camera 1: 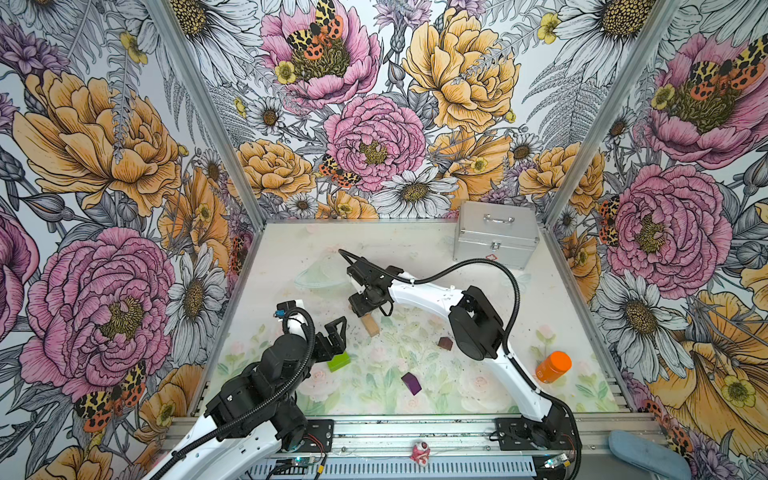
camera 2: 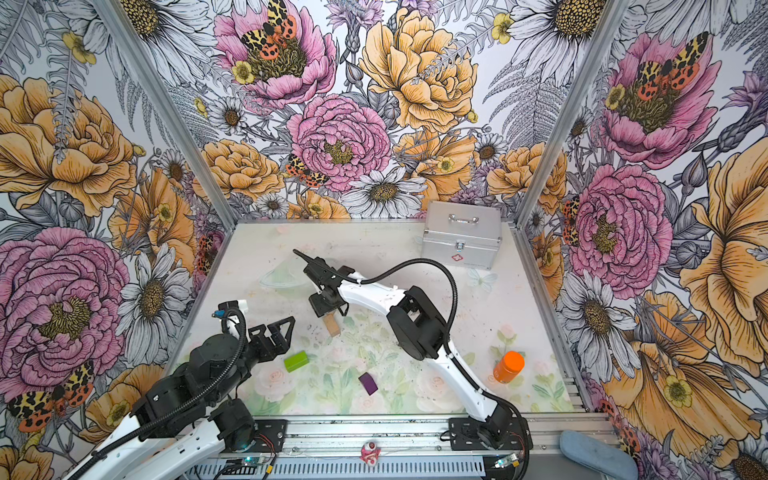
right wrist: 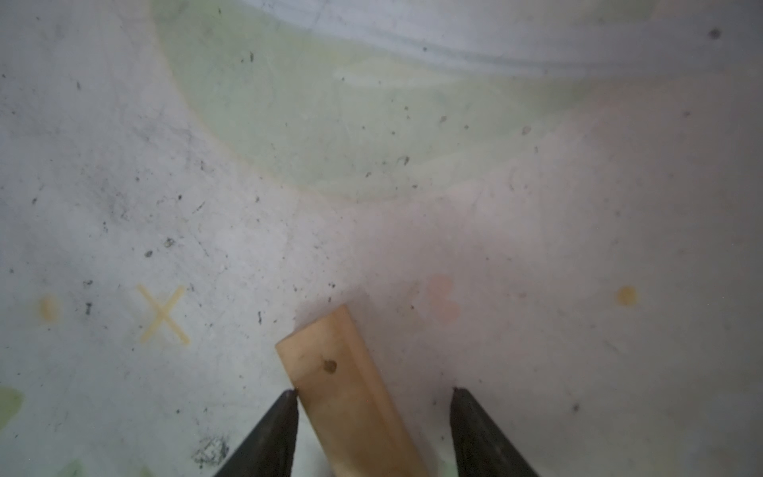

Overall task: Build the wood block tower
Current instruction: 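Lower the right gripper and close it on the stick while the left arm moves forward, then lift the wooden stick with the right gripper while the left arm reaches forward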

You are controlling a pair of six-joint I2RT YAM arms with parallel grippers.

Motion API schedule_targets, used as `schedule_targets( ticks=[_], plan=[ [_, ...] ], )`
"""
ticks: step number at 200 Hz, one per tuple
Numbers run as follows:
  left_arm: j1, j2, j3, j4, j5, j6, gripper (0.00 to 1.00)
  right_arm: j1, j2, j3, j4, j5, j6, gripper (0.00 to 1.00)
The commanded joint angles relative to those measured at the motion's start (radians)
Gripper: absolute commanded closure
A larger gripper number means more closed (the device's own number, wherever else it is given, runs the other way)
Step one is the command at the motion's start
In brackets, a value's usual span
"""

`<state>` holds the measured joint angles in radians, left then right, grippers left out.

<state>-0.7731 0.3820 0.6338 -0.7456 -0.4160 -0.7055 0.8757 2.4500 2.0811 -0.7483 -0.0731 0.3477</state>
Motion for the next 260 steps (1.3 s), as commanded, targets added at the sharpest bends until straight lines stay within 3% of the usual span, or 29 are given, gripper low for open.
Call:
schedule_targets(
  ticks=[1,36,100,129,157,260],
  plan=[
    [0.044,0.054,0.051,-0.017,0.075,0.057,0.01,-0.007,-0.002,-0.038,-0.011,-0.001,0.019,0.39],
    [0.093,0.154,0.128,-0.02,0.156,0.122,0.01,-0.016,-0.022,-0.086,-0.008,0.018,0.032,0.4],
    [0.174,0.238,0.276,-0.042,0.2,0.233,0.01,-0.072,-0.057,-0.123,0.007,-0.02,0.044,0.4],
    [0.252,0.334,0.344,-0.041,0.324,0.266,0.01,-0.103,-0.065,-0.129,0.006,-0.028,0.043,0.4],
    [0.273,0.431,0.401,-0.032,0.363,0.294,0.01,-0.132,-0.082,-0.152,0.006,-0.029,0.04,0.4],
    [0.334,0.52,0.409,0.067,0.457,0.345,0.01,-0.187,-0.188,-0.255,-0.001,0.013,0.04,0.4]
  ],
)
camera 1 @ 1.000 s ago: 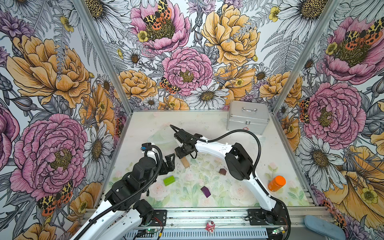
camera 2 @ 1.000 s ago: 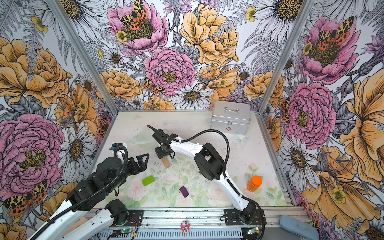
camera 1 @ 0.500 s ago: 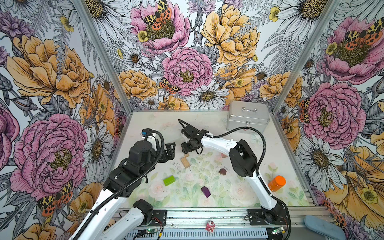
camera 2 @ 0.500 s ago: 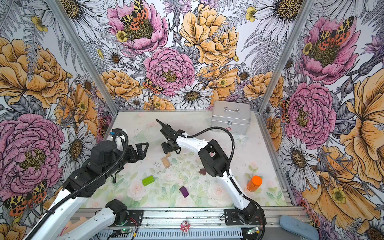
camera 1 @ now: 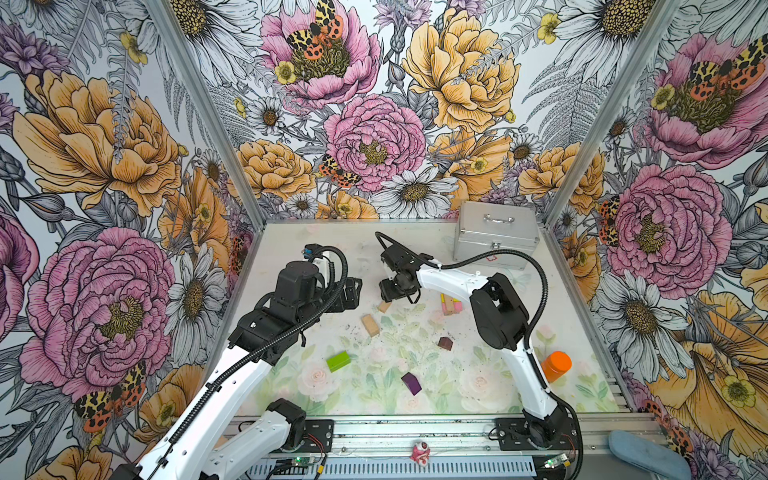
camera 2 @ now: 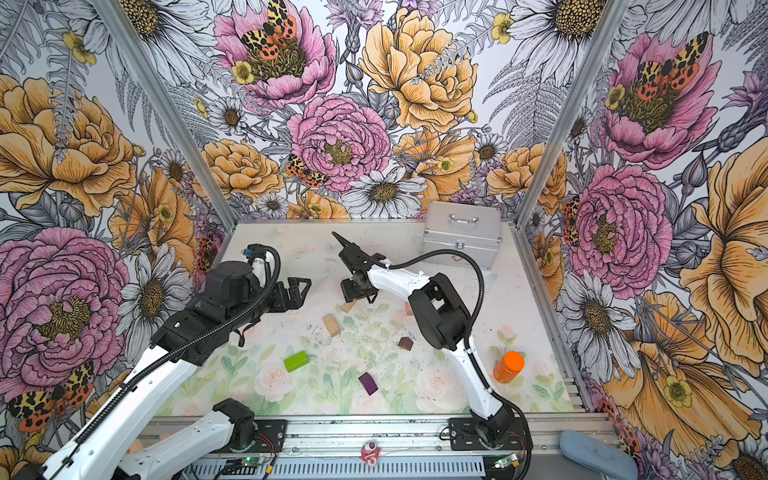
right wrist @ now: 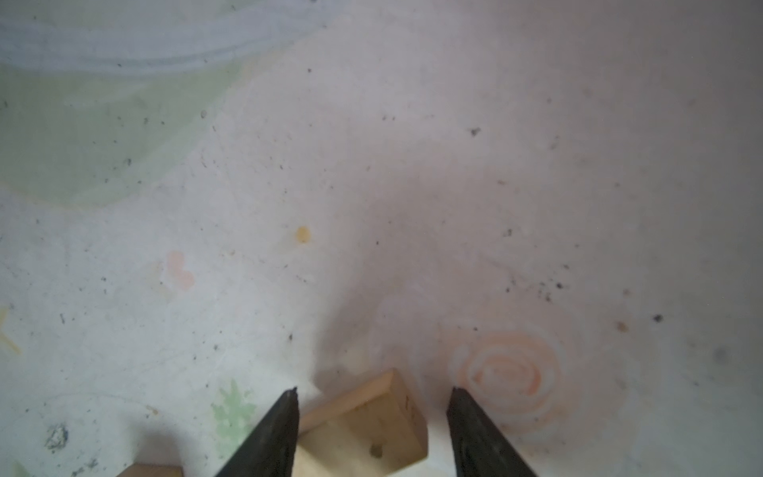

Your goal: Build the wood block tower

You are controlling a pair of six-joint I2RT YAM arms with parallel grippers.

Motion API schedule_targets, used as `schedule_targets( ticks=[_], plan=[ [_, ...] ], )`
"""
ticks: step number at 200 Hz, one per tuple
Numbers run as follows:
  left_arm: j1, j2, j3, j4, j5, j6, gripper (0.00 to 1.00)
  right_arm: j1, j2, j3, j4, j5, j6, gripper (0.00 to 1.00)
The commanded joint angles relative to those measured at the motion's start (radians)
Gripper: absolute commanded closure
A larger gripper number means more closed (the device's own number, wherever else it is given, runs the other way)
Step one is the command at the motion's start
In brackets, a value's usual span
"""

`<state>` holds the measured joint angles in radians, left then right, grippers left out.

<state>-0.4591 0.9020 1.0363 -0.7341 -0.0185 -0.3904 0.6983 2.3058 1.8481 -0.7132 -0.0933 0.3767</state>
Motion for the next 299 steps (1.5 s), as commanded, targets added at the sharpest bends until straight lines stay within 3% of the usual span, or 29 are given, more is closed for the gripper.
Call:
schedule_targets(
  ticks=[1,41,75,132,188,209,228,252,299],
  plan=[
    [0.02,0.0,0.006,0.056,0.06,0.03,0.01,-0.01,-0.045,-0.022,-0.037,0.033,0.011,0.4],
    [0.039,-0.014,-0.04,0.062,0.077,0.025,0.01,-0.01,-0.097,-0.062,-0.04,0.04,0.055,0.38],
    [0.045,-0.058,-0.099,0.078,0.085,0.006,0.01,-0.001,-0.174,-0.124,-0.037,0.066,0.109,0.29],
    [0.072,-0.118,-0.165,0.092,0.104,-0.013,0.01,0.029,-0.228,-0.182,-0.029,0.097,0.228,0.24],
    [0.078,-0.178,-0.223,0.108,0.115,-0.031,0.01,0.102,-0.207,-0.176,-0.012,0.317,0.485,0.17],
    [0.079,-0.192,-0.234,0.108,0.115,-0.029,0.01,0.132,-0.204,-0.17,-0.014,0.353,0.532,0.06],
    [0.081,-0.201,-0.24,0.108,0.115,-0.024,0.01,0.136,-0.192,-0.174,-0.014,0.355,0.58,0.04],
    [0.084,-0.22,-0.246,0.107,0.12,-0.034,0.01,0.137,-0.169,-0.179,-0.013,0.349,0.628,0.05],
    [0.101,-0.259,-0.254,0.099,0.127,-0.031,0.01,0.139,-0.117,-0.157,-0.013,0.316,0.656,0.22]
  ],
)
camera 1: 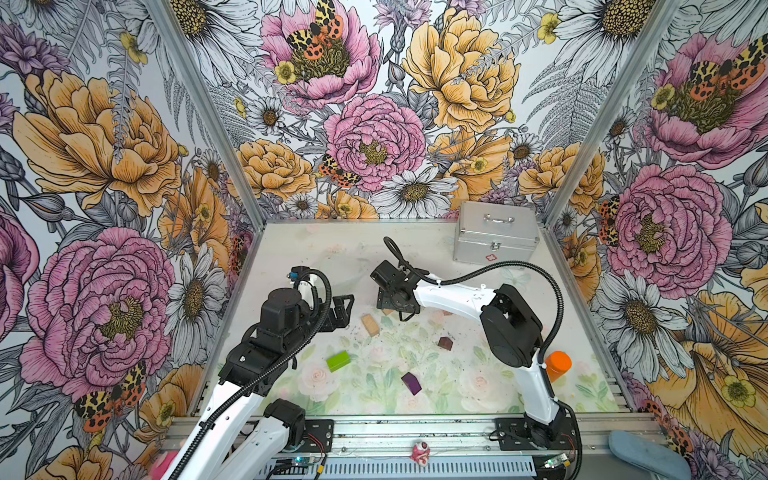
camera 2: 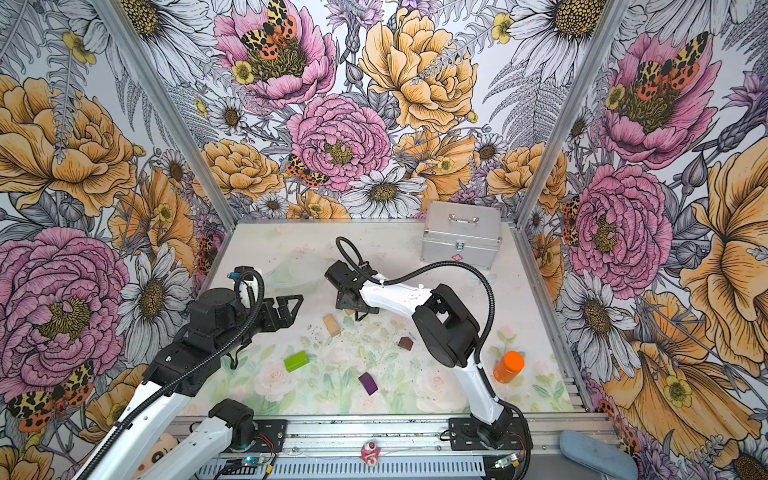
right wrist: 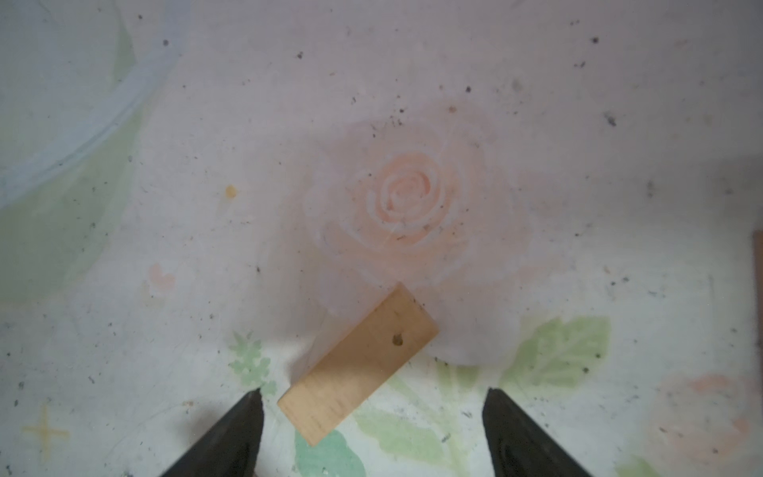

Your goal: Build the wood block tower

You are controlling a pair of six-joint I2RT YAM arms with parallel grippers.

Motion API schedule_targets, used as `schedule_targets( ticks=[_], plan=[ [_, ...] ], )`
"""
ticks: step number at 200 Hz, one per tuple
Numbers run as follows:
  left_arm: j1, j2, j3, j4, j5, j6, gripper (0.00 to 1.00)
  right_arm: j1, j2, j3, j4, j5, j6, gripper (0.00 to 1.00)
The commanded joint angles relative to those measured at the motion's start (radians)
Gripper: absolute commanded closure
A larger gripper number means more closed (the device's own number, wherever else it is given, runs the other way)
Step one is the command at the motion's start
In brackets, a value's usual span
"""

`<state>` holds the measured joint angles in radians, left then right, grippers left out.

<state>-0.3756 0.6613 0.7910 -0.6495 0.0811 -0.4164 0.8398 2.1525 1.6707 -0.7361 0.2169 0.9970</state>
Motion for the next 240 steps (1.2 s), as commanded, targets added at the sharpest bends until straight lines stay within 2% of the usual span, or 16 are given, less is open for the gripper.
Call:
schedule_targets(
  ticks=[1,78,102,150,204,240],
  plan=[
    [0.018,-0.019,-0.008,0.014,0.027,-0.004,0.01,-0.002,0.037,0.022,0.01,0.006,0.036,0.22],
    [0.054,-0.038,-0.015,0.01,0.063,0.005,0.01,0.002,0.075,0.022,0.01,-0.033,0.043,0.45],
    [0.06,-0.04,-0.015,0.01,0.069,0.005,0.01,-0.001,0.062,0.0,0.012,-0.032,0.041,0.45],
    [0.066,-0.053,-0.018,0.01,0.069,0.008,0.01,-0.003,0.065,0.032,0.012,-0.035,0.022,0.36],
    [0.073,-0.053,-0.016,0.01,0.071,0.012,0.01,0.0,0.053,0.058,0.012,-0.028,0.027,0.33],
    [0.084,-0.057,-0.016,0.01,0.08,0.016,0.01,0.0,0.079,0.071,0.012,-0.037,0.052,0.36]
  ],
)
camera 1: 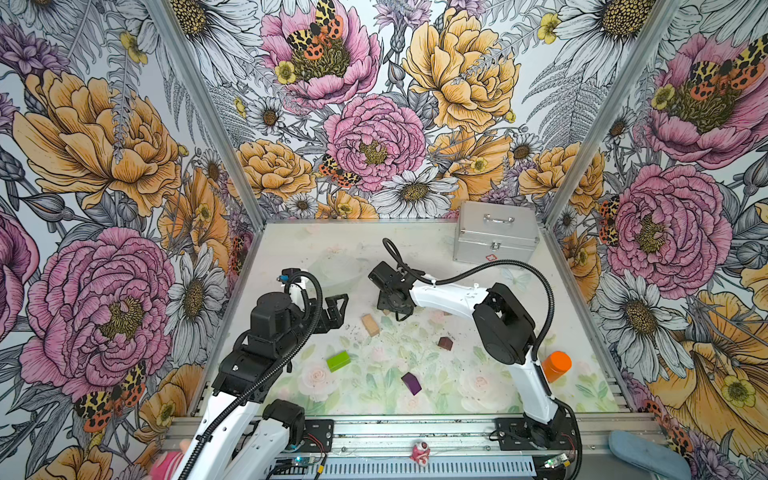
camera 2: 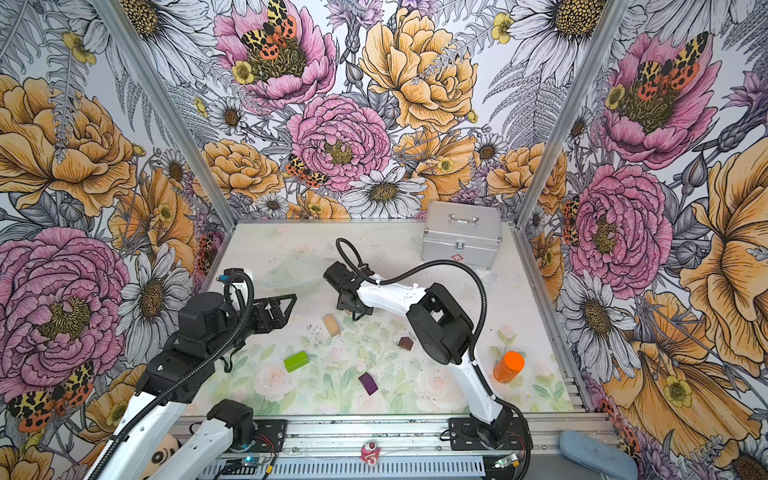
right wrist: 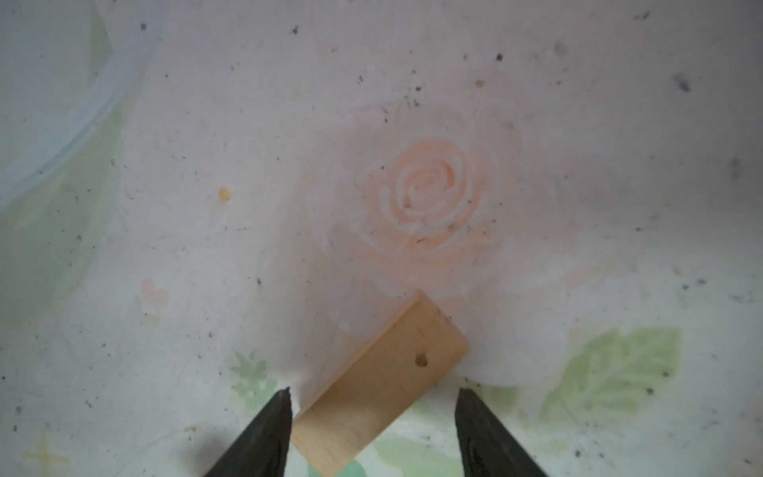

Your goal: Build the wood block tower

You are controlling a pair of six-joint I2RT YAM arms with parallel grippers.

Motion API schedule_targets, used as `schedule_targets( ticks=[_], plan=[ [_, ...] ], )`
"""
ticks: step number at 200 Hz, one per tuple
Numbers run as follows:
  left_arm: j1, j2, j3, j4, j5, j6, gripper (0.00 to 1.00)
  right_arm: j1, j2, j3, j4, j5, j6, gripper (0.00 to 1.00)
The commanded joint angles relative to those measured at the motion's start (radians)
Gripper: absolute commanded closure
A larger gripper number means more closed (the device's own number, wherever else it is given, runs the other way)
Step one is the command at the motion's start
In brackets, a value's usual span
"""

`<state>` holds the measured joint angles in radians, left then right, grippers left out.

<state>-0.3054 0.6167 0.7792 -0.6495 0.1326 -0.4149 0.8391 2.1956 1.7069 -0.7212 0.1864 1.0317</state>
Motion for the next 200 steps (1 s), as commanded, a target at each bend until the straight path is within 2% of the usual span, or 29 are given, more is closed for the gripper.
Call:
schedule_targets(
  ticks=[1,97,134,176,200],
  plan=[
    [0.014,-0.011,-0.005,0.01,0.029,0.014,0.01,0.001,0.037,0.035,-0.003,-0.006,0.018,0.36],
    [0.028,-0.014,-0.005,0.011,0.054,0.017,0.01,-0.003,0.071,0.045,-0.005,-0.016,0.038,0.39],
    [0.043,-0.015,-0.007,0.014,0.064,0.016,0.01,0.002,0.066,0.022,-0.012,-0.021,0.034,0.44],
    [0.044,-0.017,-0.009,0.016,0.067,0.013,0.01,-0.016,0.015,-0.042,-0.023,-0.002,0.0,0.56],
    [0.042,-0.017,-0.009,0.016,0.064,0.01,0.01,-0.027,-0.022,-0.078,-0.029,0.009,-0.053,0.57]
  ],
)
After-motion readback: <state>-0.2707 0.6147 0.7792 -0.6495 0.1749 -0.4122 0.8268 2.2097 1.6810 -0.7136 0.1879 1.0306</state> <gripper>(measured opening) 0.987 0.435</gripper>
